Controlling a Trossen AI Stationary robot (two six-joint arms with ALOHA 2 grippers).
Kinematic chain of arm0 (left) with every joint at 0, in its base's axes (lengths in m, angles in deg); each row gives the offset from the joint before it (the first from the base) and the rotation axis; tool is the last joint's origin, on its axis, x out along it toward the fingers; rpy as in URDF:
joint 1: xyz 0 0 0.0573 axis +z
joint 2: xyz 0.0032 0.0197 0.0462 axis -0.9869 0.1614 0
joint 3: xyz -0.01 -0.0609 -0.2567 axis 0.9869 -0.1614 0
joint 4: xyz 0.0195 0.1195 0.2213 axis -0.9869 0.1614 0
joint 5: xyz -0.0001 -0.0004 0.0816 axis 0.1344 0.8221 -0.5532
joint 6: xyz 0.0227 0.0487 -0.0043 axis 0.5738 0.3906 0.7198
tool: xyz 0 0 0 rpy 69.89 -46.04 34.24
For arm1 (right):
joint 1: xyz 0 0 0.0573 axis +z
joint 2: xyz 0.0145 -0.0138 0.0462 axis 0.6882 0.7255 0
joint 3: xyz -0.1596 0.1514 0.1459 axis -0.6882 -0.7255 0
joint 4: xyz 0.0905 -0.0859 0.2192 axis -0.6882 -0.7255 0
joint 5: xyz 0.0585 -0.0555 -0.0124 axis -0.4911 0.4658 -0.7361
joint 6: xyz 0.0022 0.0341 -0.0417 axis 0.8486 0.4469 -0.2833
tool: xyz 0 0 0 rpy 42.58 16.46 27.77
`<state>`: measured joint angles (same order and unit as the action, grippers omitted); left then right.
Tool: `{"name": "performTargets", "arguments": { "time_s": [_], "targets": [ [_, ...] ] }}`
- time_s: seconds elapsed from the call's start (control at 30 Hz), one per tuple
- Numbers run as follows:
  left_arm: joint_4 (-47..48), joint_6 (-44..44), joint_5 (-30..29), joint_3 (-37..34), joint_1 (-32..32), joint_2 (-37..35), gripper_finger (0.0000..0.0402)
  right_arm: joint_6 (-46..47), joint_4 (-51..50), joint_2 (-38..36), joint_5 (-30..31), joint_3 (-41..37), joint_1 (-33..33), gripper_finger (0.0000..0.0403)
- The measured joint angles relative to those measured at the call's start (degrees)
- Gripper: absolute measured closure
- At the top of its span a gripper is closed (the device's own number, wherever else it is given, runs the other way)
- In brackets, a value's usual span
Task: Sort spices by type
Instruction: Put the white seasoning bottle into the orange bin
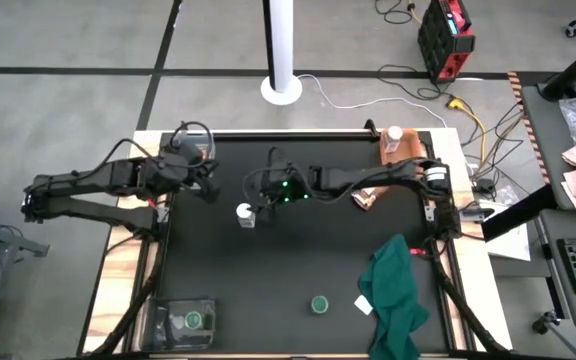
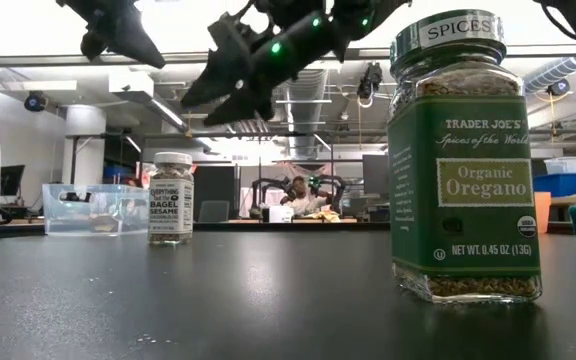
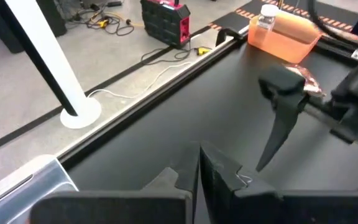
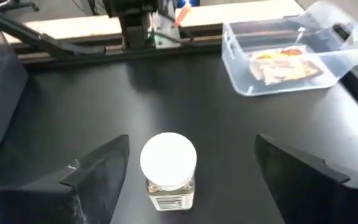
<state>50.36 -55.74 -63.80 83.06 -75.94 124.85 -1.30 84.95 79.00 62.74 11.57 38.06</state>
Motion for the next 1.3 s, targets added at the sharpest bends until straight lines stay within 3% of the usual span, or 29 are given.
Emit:
{"name": "performTargets", "arguments": {
  "time_s": [0.33,0.47,0.8,1.13,1.3],
  "targets": [
    [-2.32,1.4,0.0,-0.28,0.0,0.66,0.0402,-1.91,1.24,8.26,-0.42,5.69,2.85,0.0049],
    [-2.55,1.97,0.02,-0.28,0.0,0.64,0.0402,-1.61,-2.54,10.92,3.08,8.31,3.08,0.005],
    [-3.08,3.27,0.03,-0.28,0.0,1.41,0.0402,-2.22,-4.46,12.51,4.11,9.26,3.06,0.0058],
    [-7.67,3.5,0.11,-0.28,0.0,2.74,0.0402,-2.48,-4.89,12.66,4.08,9.25,3.03,0.011],
    [-10.03,5.05,0.14,-0.12,0.0,2.82,0.0402,-2.48,-6.73,12.64,3.96,9.25,3.03,0.0169]
  ]
}}
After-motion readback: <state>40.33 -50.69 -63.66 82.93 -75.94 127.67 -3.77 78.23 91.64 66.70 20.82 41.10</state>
